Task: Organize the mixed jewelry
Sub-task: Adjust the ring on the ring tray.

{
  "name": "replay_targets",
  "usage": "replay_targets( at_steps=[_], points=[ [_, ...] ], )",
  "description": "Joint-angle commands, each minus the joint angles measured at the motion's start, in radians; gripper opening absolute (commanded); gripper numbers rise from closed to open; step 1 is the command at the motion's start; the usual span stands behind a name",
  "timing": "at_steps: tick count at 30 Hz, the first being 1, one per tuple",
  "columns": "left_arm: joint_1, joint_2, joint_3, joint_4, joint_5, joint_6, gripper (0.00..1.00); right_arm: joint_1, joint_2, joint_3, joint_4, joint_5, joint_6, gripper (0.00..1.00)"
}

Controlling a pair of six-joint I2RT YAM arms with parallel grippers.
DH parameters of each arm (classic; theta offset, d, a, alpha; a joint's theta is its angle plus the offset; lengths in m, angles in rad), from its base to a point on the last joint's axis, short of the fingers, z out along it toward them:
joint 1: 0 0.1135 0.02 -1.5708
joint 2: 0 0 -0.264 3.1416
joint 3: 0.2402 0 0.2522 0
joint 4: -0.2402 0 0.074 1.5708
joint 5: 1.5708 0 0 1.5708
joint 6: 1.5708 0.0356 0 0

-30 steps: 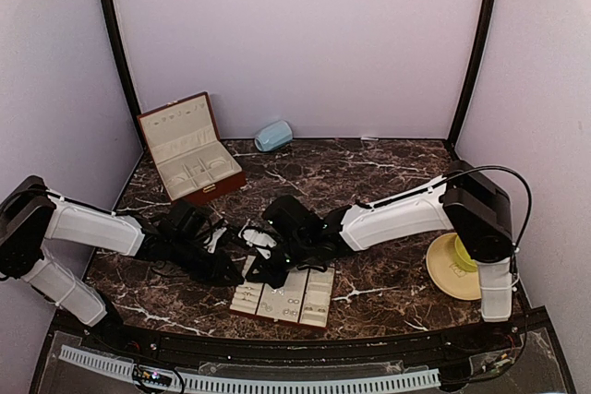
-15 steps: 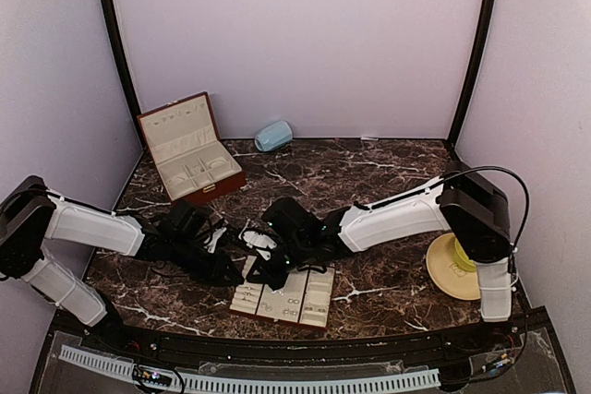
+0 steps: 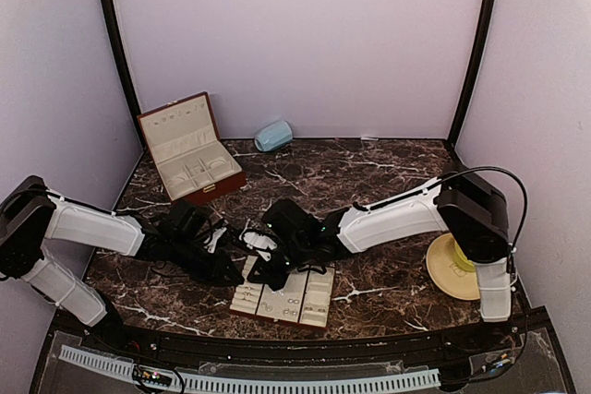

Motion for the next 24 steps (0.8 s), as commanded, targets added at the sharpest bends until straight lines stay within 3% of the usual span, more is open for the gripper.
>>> replay_targets(
  at_steps=[1,20,24],
  points=[
    [-0.006,-0.002,0.008,-0.024,-0.010,0.014,0.23,0.006,0.029,-0.011,0.002,0.037,-0.015,0.02],
    [-0.006,-0.022,-0.001,-0.004,-0.007,0.008,0.23,0.006,0.041,-0.022,-0.021,0.092,-0.040,0.02],
    [-0.006,-0.035,-0.004,0.002,-0.007,0.006,0.28,0.006,0.029,-0.019,-0.015,0.082,-0.035,0.03]
  ],
)
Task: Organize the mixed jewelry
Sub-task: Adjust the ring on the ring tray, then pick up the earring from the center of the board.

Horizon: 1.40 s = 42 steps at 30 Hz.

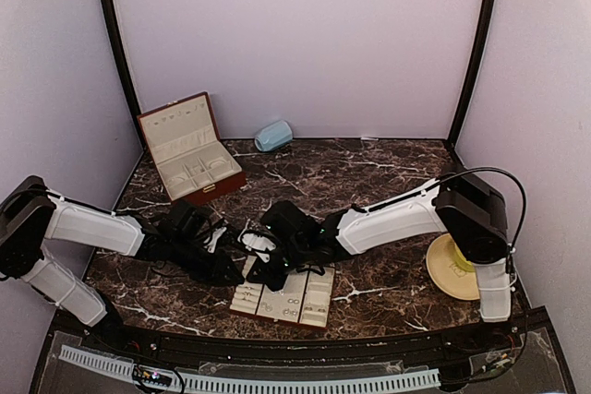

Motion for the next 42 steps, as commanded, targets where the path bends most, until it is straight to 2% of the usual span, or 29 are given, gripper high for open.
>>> replay_targets(
  at_steps=[1,5,13,17,22,24,26,30,35,42],
  points=[
    [-0.006,-0.045,-0.005,-0.002,-0.009,0.008,0.30,0.005,0.013,-0.020,-0.021,0.040,-0.006,0.03],
    [-0.006,-0.111,-0.006,-0.011,-0.064,0.017,0.35,-0.007,-0.047,-0.038,0.036,-0.014,0.032,0.09],
    [-0.006,-0.315,-0.034,-0.101,-0.267,0.016,0.43,-0.055,-0.173,-0.085,0.128,-0.077,0.092,0.22],
    [-0.006,-0.417,-0.039,-0.131,-0.351,0.030,0.55,-0.081,-0.224,-0.131,0.188,-0.087,0.142,0.34],
    [-0.003,-0.513,0.019,-0.221,-0.463,0.135,0.78,-0.121,-0.275,-0.211,0.296,-0.091,0.238,0.48],
    [-0.001,-0.526,0.049,-0.252,-0.494,0.177,0.85,-0.130,-0.297,-0.232,0.307,-0.063,0.257,0.52],
    [0.006,-0.522,0.079,-0.275,-0.517,0.214,0.88,-0.137,-0.315,-0.248,0.303,-0.031,0.273,0.60],
    [0.049,-0.488,0.137,-0.310,-0.552,0.260,0.90,-0.153,-0.369,-0.290,0.292,0.048,0.304,0.62],
    [0.167,-0.469,0.183,-0.305,-0.484,0.299,0.90,-0.187,-0.445,-0.338,0.223,0.191,0.343,0.62],
    [0.335,-0.463,0.275,-0.250,-0.449,0.363,0.93,-0.259,-0.510,-0.381,0.050,0.343,0.441,0.56]
  ],
)
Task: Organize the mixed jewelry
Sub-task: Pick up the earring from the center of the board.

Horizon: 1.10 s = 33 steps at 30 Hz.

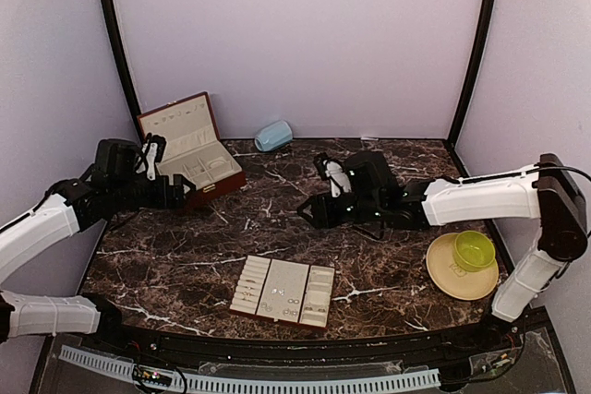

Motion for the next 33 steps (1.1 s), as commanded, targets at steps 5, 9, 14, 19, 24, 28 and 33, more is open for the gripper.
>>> replay_targets(
  at_steps=[5,9,14,19,24,28,33],
  points=[
    [0.146,0.063,0.144,0.074,0.077,0.091,0.95,-0.070,-0.055,-0.043,-0.259,0.180,0.147,0.51],
    [0.185,0.103,0.156,0.119,0.053,0.128,0.94,-0.070,-0.012,-0.006,-0.388,0.190,0.194,0.43],
    [0.186,0.086,0.101,0.194,0.008,0.205,0.92,-0.069,0.049,0.038,-0.494,0.149,0.246,0.38],
    [0.186,0.059,0.089,0.157,-0.072,0.263,0.91,-0.066,0.119,0.082,-0.542,0.102,0.248,0.30],
    [0.186,0.044,0.083,0.169,-0.051,0.268,0.91,-0.059,0.183,0.151,-0.574,0.070,0.236,0.24],
    [0.186,0.053,0.089,0.160,-0.044,0.268,0.90,-0.048,0.215,0.176,-0.597,0.059,0.232,0.21],
    [0.186,0.051,0.087,0.163,-0.038,0.268,0.90,-0.043,0.228,0.176,-0.613,0.071,0.231,0.19]
  ],
)
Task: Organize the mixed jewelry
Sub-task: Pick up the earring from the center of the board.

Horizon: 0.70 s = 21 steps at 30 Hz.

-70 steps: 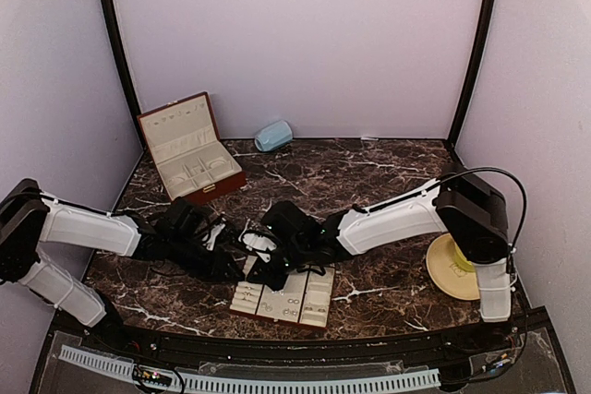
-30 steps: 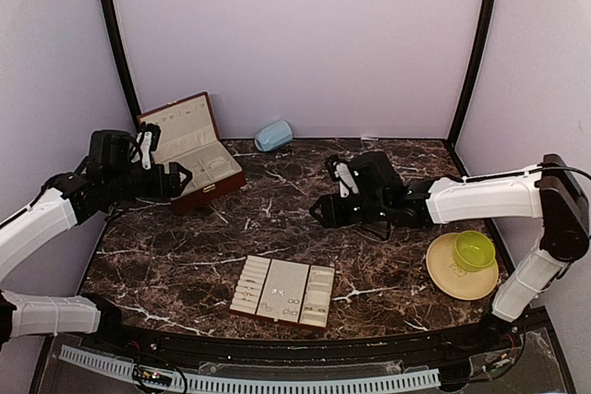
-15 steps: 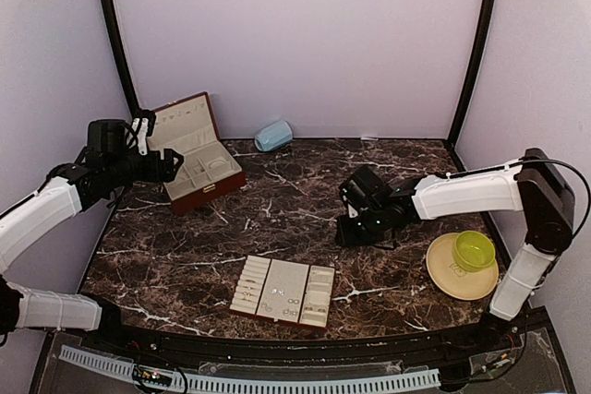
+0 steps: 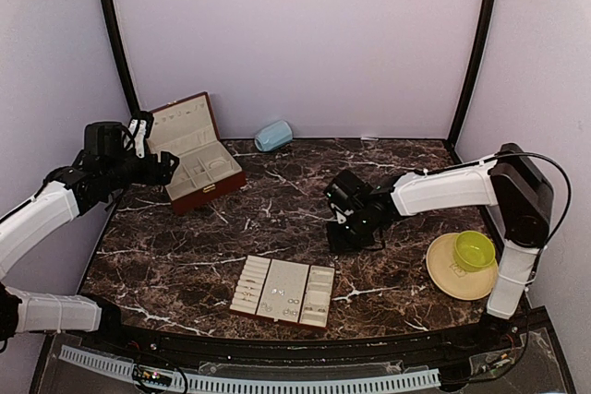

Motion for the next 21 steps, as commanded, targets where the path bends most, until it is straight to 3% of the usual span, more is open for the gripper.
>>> replay_targets(
  at_steps=[1,21],
  points=[
    [0.002,-0.015,-0.006,0.018,0.004,0.015,0.90,0.010,0.020,0.019,-0.030,0.001,-0.001,0.19],
    [0.002,-0.006,-0.007,0.019,0.005,0.015,0.90,0.021,0.057,0.042,-0.036,0.009,-0.011,0.02]
  ],
)
